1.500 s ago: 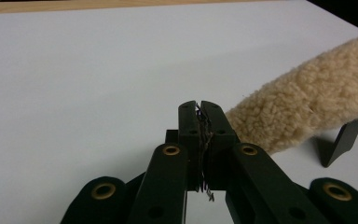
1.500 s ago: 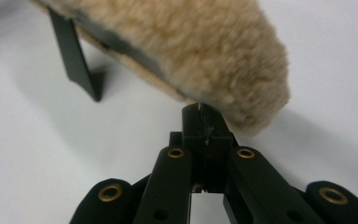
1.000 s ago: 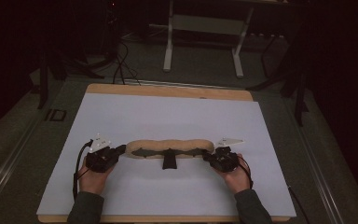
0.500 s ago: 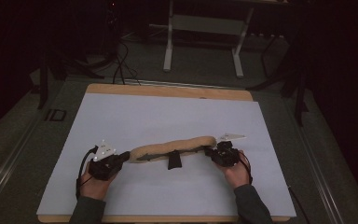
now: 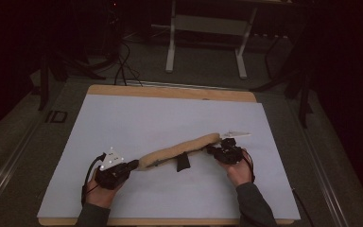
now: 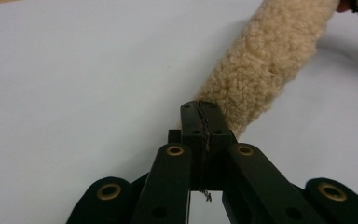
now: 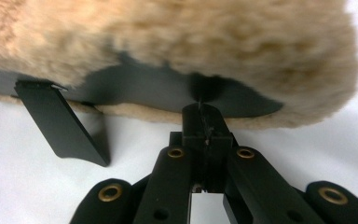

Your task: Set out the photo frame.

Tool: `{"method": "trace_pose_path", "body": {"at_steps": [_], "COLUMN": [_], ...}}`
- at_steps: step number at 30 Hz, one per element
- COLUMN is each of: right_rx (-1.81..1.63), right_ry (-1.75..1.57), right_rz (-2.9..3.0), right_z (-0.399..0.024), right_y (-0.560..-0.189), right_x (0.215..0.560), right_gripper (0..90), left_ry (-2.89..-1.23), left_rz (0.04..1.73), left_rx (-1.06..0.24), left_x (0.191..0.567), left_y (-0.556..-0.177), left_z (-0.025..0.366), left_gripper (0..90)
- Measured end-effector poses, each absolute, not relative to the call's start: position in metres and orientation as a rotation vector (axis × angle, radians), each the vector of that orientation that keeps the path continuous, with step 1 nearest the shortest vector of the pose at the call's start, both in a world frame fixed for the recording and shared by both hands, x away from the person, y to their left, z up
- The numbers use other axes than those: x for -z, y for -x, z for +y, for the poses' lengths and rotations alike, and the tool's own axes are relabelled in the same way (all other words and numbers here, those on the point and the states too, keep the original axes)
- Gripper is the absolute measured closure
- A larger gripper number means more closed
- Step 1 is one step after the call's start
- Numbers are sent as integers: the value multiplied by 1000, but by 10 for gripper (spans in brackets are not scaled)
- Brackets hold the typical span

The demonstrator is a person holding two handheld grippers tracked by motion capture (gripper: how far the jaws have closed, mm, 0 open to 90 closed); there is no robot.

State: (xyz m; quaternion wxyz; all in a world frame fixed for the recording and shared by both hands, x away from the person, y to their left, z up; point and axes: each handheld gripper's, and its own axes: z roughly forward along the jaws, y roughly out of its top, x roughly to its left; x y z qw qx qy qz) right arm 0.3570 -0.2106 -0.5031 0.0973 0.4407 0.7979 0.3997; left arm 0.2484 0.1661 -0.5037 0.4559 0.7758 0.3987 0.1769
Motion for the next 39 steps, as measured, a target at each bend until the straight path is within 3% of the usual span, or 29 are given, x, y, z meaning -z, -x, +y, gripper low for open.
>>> {"method": "trace_pose_path", "body": {"at_steps": [39], "right_rx": [-1150], "right_ry": [-1233], "right_rz": [2411], "right_z": [-189], "right_y": [-364], "right_x": [486], "right_gripper": [900], "left_ry": [-1997], "left_rz": [701], "left_rx": [-277], "left_x": [505], "left_y": [-227], "left_z": [84], "left_gripper": [900]}}
